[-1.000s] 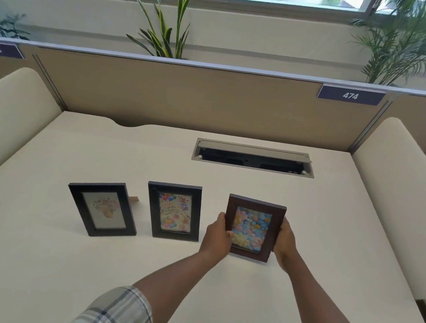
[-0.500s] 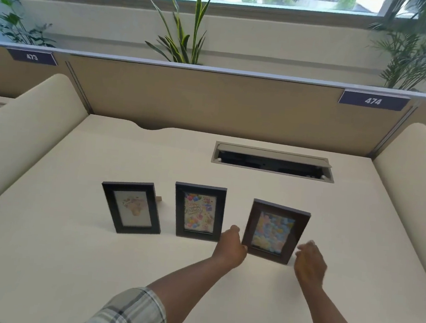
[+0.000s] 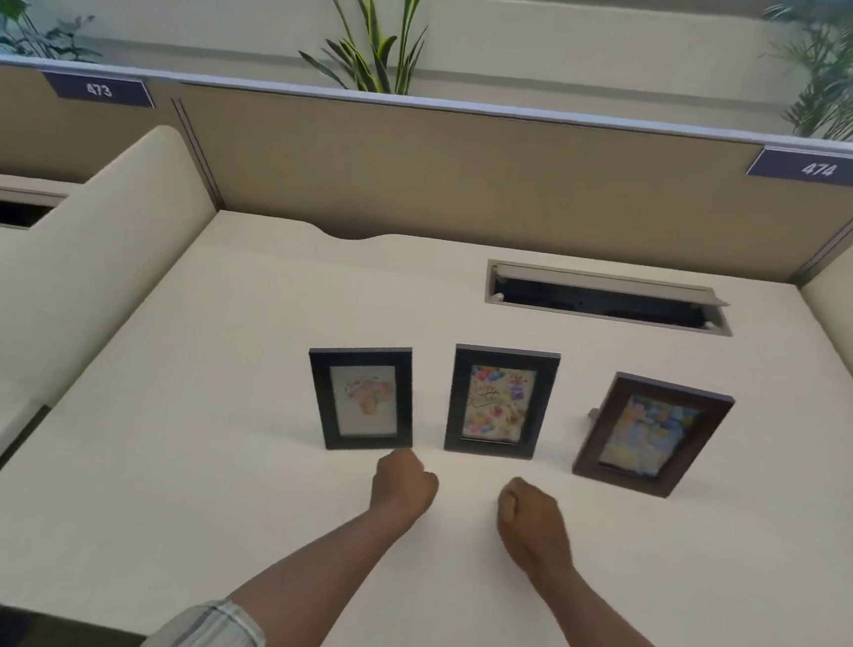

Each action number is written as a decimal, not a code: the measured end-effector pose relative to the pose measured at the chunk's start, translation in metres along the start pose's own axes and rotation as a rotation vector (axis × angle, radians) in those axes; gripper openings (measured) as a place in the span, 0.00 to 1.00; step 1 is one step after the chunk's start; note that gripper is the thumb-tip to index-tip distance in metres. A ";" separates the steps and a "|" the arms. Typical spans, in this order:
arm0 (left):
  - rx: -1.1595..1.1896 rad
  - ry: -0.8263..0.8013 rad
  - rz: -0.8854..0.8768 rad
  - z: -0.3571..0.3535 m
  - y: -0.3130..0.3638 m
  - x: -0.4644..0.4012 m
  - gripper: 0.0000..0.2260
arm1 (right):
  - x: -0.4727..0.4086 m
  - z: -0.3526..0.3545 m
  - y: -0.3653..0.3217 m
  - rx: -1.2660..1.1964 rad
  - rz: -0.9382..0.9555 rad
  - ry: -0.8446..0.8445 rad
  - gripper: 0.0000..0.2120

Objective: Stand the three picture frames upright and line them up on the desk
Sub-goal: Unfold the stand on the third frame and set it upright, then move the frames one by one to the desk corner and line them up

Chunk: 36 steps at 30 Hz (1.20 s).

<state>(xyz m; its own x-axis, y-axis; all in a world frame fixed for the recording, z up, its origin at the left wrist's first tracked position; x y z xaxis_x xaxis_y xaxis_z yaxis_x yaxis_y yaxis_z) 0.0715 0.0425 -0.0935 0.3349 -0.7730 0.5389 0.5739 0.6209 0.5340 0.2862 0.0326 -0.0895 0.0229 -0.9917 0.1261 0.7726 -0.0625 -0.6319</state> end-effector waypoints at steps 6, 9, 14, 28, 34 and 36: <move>0.014 0.099 0.171 0.086 -0.091 -0.024 0.05 | -0.008 -0.084 -0.112 -0.118 0.023 -0.057 0.12; 0.083 0.198 0.194 0.118 -0.104 -0.035 0.18 | -0.017 -0.086 -0.122 -0.190 -0.076 0.007 0.21; 0.321 0.037 -0.086 0.151 -0.065 -0.071 0.25 | -0.036 -0.081 -0.148 -0.175 -0.072 0.060 0.25; 0.625 -0.275 -0.251 0.142 -0.002 -0.100 0.25 | -0.087 -0.078 -0.164 -0.145 -0.004 0.092 0.05; 0.587 -0.090 -0.267 0.205 0.013 -0.151 0.20 | -0.154 -0.083 -0.212 -0.148 0.061 0.079 0.09; 0.585 -0.012 -0.271 0.228 0.016 -0.175 0.18 | -0.182 -0.091 -0.229 -0.169 0.074 0.060 0.09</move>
<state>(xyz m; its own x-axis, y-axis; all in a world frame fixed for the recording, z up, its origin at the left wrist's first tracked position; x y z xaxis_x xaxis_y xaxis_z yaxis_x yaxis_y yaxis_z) -0.1482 0.2177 -0.0310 0.2248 -0.9128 0.3408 0.1336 0.3754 0.9172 0.0476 0.2175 -0.0374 0.0341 -0.9989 0.0317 0.6528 -0.0017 -0.7575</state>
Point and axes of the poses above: each hand's wrist, its own x-axis away from the middle knuckle, its own z-axis out of the back of the hand, y = z × x, the point moved 10 cm from there along -x, towards the middle knuckle, and after that the axes turned 6 degrees about z, right-handed, at the moved point
